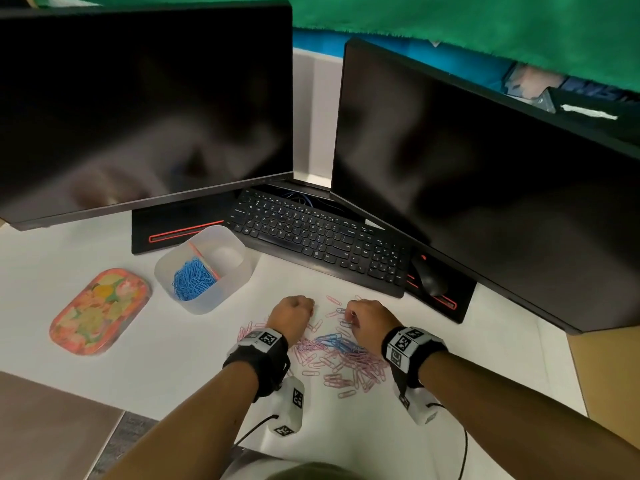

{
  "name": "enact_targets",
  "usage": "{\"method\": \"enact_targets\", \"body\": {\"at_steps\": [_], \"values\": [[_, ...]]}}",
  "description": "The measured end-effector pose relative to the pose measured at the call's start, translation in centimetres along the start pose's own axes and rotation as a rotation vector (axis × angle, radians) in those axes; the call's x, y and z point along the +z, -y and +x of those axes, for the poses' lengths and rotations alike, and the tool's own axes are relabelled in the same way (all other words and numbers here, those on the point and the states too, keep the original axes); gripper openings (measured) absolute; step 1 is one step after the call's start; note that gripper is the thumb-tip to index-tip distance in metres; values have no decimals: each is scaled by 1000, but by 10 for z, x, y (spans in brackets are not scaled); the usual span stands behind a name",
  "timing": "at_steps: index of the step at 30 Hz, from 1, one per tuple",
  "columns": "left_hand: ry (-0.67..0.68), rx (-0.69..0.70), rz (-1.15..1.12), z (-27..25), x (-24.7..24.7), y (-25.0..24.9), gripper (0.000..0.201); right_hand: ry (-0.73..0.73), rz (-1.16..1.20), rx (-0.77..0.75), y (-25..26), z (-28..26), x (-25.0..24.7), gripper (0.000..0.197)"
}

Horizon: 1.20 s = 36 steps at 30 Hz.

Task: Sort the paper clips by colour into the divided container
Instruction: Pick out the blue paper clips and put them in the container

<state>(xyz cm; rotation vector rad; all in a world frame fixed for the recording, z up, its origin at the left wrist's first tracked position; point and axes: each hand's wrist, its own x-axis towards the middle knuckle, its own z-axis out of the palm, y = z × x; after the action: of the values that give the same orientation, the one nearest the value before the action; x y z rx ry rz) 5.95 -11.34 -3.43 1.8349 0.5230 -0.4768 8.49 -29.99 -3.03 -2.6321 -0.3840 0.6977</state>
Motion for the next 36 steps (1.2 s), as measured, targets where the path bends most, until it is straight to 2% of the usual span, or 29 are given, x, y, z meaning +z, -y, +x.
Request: {"method": "enact_targets", "body": {"at_steps": [4, 10, 12, 16, 19, 26, 31, 36], "values": [[-12, 33, 107, -4, -4, -1, 31, 50, 22, 10, -2, 1, -2, 26], [110, 185, 601, -11, 5, 3, 9, 68, 91, 11, -5, -4, -6, 20], [134, 247, 725, -10, 9, 6, 8, 45, 115, 24, -4, -6, -8, 17], [159, 358, 875, -8, 22, 2, 23, 0, 164, 59, -8, -8, -6, 19], [177, 407, 994, -6, 31, -8, 21, -29, 208, 74, -11, -12, -6, 20], [193, 340, 1019, -2, 32, -11, 20, -39, 307, 113, -16, -12, -10, 18], [178, 361, 957, -4, 28, -6, 24, -59, 293, 85, -14, -12, -12, 29], [199, 377, 1032, -5, 30, -8, 18, -62, 296, 73, -12, -12, -11, 32]]}}
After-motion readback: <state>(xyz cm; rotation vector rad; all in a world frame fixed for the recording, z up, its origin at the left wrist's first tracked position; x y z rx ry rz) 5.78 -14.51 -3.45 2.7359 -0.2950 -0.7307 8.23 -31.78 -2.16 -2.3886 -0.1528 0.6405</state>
